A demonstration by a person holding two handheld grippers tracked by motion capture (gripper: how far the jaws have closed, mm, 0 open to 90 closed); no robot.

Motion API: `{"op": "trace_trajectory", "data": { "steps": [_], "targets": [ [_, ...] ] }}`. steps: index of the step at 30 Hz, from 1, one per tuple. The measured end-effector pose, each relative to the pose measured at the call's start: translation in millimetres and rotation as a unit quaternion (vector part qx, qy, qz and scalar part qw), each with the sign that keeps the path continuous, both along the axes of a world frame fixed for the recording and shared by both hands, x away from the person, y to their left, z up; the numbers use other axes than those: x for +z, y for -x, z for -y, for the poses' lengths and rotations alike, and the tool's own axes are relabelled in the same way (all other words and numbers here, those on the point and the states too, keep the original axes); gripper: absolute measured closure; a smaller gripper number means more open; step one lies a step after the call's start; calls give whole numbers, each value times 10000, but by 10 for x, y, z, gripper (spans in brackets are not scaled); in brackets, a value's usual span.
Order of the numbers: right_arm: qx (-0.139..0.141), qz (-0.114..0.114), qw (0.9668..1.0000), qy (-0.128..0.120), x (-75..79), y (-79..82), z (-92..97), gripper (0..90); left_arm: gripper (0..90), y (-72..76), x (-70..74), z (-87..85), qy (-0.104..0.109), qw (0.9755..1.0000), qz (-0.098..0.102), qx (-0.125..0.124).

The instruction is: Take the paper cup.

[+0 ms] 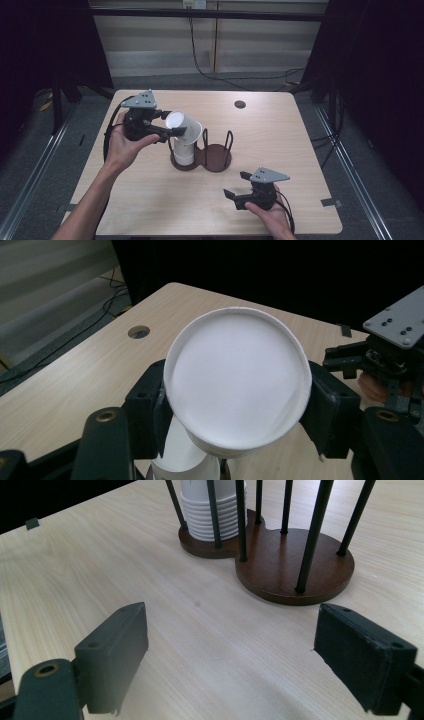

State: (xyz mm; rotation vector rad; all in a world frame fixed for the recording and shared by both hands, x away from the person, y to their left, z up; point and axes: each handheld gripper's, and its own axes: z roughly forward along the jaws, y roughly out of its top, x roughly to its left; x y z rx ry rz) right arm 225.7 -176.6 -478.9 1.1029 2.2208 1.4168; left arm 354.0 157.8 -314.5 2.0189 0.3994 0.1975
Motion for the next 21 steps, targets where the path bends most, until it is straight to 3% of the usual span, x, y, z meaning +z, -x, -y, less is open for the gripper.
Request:
{"op": "trace_trajectory", "data": {
  "steps": [17, 21],
  "targets": [
    [146, 114, 9996, -235, 110, -28, -41, 135, 371, 200, -65, 33, 111, 9991, -209, -356],
    [122, 182, 9995, -214, 216, -55, -40, 135, 372, 221, -110, 38, 71, 9991, -229, -357]
  ]
}}
